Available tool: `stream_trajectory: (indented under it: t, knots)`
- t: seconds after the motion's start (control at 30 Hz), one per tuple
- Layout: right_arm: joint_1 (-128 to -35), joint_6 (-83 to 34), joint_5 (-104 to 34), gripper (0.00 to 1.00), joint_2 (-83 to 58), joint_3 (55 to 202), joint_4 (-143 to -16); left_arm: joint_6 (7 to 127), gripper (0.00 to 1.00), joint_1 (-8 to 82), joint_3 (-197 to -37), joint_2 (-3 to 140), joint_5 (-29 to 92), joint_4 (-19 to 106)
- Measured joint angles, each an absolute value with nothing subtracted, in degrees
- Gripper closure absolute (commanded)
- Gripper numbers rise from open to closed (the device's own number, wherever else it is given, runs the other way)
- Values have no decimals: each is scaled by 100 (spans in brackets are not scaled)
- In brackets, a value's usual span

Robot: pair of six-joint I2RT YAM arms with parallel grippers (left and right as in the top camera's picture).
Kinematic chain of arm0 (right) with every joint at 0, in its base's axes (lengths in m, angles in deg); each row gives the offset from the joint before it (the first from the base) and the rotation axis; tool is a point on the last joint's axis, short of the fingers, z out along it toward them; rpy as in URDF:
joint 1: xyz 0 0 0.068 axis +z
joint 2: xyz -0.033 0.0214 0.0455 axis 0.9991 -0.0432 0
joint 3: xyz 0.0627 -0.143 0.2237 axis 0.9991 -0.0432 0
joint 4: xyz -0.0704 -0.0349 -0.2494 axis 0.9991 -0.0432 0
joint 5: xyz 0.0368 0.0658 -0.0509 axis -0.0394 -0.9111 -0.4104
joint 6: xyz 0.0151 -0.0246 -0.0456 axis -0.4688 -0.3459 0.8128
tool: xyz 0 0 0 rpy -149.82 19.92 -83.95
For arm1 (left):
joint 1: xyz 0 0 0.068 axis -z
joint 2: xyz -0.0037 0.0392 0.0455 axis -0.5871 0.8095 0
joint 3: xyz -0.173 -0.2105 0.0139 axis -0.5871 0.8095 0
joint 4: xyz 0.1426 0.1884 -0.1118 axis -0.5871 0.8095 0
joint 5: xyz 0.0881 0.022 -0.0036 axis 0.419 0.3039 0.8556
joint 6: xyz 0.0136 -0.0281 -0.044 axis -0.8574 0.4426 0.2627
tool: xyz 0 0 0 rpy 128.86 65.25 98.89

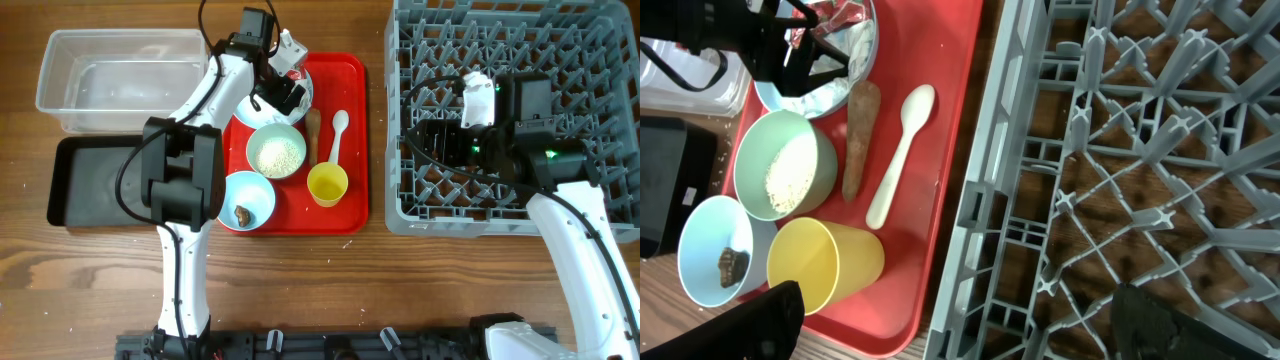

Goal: Sort waste into correct bins and load items into the dishwasher rack
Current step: 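Reach the left gripper to the blue plate and grasp wrapper and tissue, then carry the wrapper and tissue left and drop into the clear bin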

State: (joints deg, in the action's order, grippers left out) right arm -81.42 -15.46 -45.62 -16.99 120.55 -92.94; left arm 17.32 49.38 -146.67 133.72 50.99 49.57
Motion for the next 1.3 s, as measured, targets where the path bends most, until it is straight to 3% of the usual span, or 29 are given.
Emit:
stream_trajectory:
  t: [0.03, 0.07, 0.17, 0.3, 0.63, 0.87, 1.13, 1.17, 1.23, 1.3]
  knots:
    - [-8142, -1563, -4562, 0, -1699, 12055, -9292, 1719, 50, 4938, -14675, 13387, 5049, 4959]
    - [-8142, -1568, -4562, 0, -1699, 12055, -9294, 1691, 69, 4943, -14686, 13393, 5025, 4961]
    - [-8142, -1568, -4562, 0, -1699, 12055, -9290, 1691, 96, 4947, -14695, 13398, 4996, 4968]
    - [-8142, -1568, -4562, 0, -1699, 12055, -9288, 1726, 96, 4978, -14697, 13404, 4974, 4996]
    - [-8142, -1587, -4562, 0, -1699, 12055, -9244, 3348, 96, 4969, -14693, 13140, 5416, 5110]
    - [-8142, -1587, -4562, 0, -1699, 12055, -9244, 4187, 96, 4910, -14691, 11365, 5527, 5105]
    - [-8142, -1587, -4562, 0, -1699, 12055, -9156, 5090, 96, 3725, -14691, 10961, 6165, 5221]
    - [-8142, -1587, -4562, 0, -1699, 12055, -9156, 5122, 92, 3515, -14691, 10994, 6209, 5215]
    - [-8142, -1587, -4562, 0, -1699, 12055, -9139, 5173, 72, 3164, -14691, 11153, 6273, 5258]
    - [-8142, -1587, -4562, 0, -1699, 12055, -9137, 5210, 28, 2997, -14691, 11348, 6283, 5376]
